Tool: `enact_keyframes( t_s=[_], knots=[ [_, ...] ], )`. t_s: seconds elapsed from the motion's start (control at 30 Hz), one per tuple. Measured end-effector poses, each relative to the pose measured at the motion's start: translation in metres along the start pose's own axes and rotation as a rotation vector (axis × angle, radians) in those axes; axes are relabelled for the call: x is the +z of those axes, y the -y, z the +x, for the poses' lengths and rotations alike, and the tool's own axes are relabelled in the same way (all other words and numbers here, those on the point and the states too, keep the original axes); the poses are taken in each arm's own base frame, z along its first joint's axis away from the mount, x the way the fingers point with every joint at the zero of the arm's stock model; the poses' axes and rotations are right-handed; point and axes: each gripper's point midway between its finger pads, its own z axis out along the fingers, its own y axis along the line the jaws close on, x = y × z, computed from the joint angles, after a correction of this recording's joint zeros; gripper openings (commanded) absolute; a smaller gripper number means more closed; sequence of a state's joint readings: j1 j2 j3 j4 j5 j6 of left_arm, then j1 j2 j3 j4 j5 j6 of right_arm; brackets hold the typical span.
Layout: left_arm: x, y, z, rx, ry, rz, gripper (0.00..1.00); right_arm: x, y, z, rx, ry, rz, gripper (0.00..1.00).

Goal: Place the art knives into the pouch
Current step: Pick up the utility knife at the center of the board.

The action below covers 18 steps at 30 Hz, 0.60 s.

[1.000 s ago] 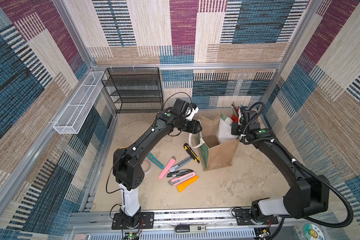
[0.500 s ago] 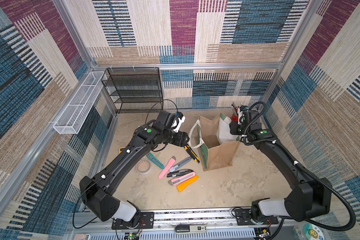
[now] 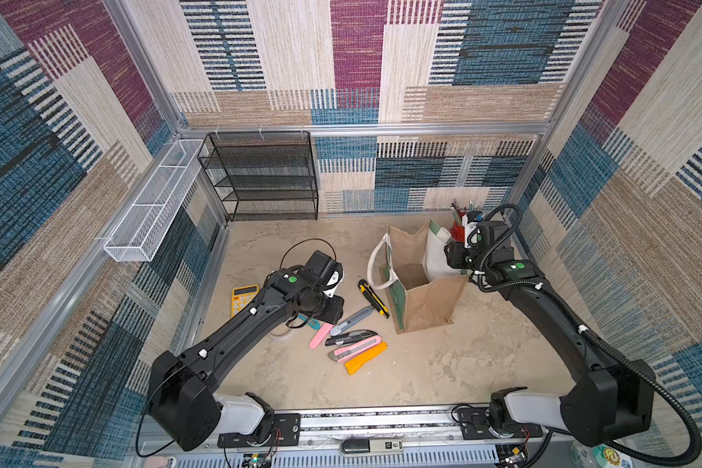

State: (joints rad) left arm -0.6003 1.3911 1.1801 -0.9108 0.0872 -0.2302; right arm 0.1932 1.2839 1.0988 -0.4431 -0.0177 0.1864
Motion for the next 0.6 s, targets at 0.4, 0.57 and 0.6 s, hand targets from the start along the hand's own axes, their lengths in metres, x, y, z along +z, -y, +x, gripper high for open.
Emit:
enact_keyframes(
  t_s=[0.4,0.57,0.6],
  knots=[
    [0.061,0.003,-0.028,-0.104,-0.066,-0.005,0.45,-0.020,-0.013,0.017,0.025,0.031,-0.107,0.64],
    [0.084,0.010,-0.051,-0.231,-0.013,0.034,0.41,-0.025,-0.015,0.024,0.040,0.032,-0.126,0.67],
    [0.088,0.013,-0.055,-0.264,0.002,0.054,0.41,-0.026,-0.015,0.024,0.043,0.035,-0.130,0.67]
  ],
)
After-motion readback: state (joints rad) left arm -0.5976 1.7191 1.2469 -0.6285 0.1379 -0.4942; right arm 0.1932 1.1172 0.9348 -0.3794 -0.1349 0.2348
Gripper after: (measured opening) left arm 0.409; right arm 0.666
